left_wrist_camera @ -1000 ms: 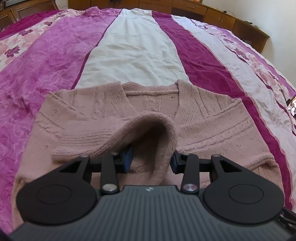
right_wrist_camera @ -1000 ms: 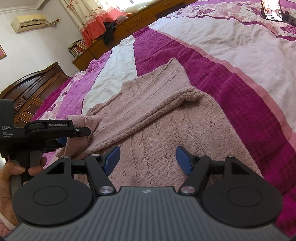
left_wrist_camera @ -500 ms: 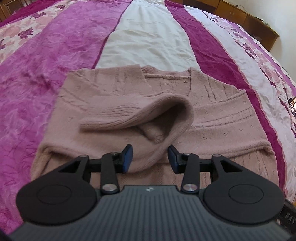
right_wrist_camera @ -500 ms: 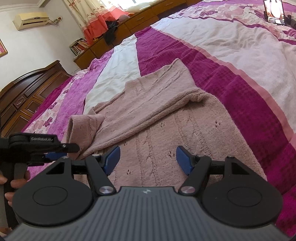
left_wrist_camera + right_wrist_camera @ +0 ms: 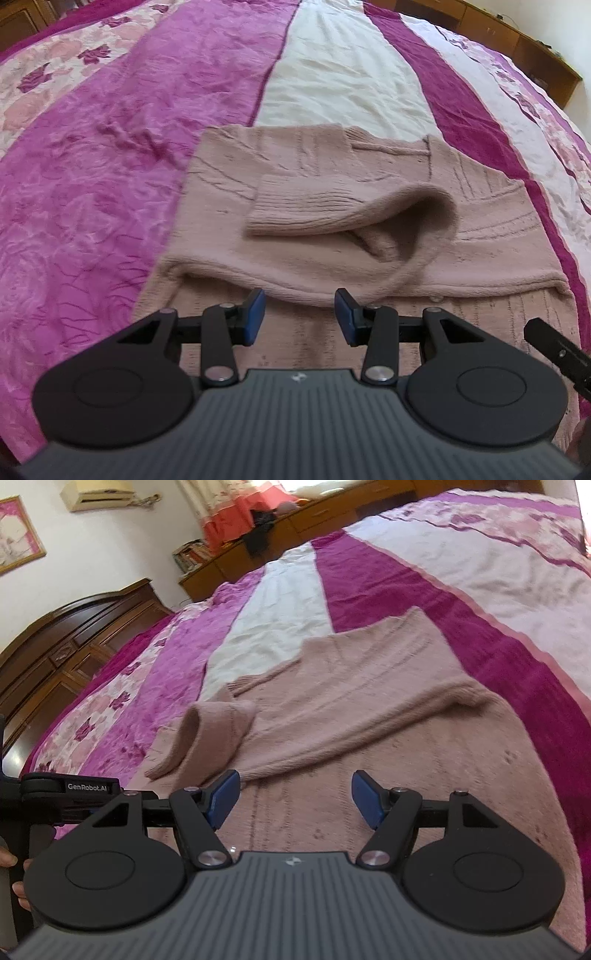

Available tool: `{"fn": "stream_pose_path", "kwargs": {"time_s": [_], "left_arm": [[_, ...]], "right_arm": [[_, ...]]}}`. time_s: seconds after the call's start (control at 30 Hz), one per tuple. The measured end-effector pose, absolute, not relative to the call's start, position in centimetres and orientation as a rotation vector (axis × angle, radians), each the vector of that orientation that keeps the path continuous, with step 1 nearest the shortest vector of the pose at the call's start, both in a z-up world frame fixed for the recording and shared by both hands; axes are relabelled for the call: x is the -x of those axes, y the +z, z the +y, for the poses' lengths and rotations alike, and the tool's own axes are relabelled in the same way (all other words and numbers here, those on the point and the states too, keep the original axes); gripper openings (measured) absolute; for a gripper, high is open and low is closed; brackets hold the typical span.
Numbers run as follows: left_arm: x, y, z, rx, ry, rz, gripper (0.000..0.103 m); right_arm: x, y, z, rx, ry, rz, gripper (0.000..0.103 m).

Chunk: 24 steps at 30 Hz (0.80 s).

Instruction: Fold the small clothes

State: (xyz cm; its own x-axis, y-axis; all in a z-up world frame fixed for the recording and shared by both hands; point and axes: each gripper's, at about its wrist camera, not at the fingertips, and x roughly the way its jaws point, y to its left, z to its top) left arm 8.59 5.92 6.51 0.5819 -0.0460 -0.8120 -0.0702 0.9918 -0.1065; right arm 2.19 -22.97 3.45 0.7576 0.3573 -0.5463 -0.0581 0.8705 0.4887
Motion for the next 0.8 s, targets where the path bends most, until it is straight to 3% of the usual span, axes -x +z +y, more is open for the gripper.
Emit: {"fn": "stream_pose_path", "kwargs": {"time_s": [0.8], "left_arm": [[-7.0, 4.9, 13.3, 0.267, 0.107, 0.966, 0.044]], "right_arm": [[-9.5, 7.9, -11.4, -0.405, 0.517, 0.724, 0.074]]}}
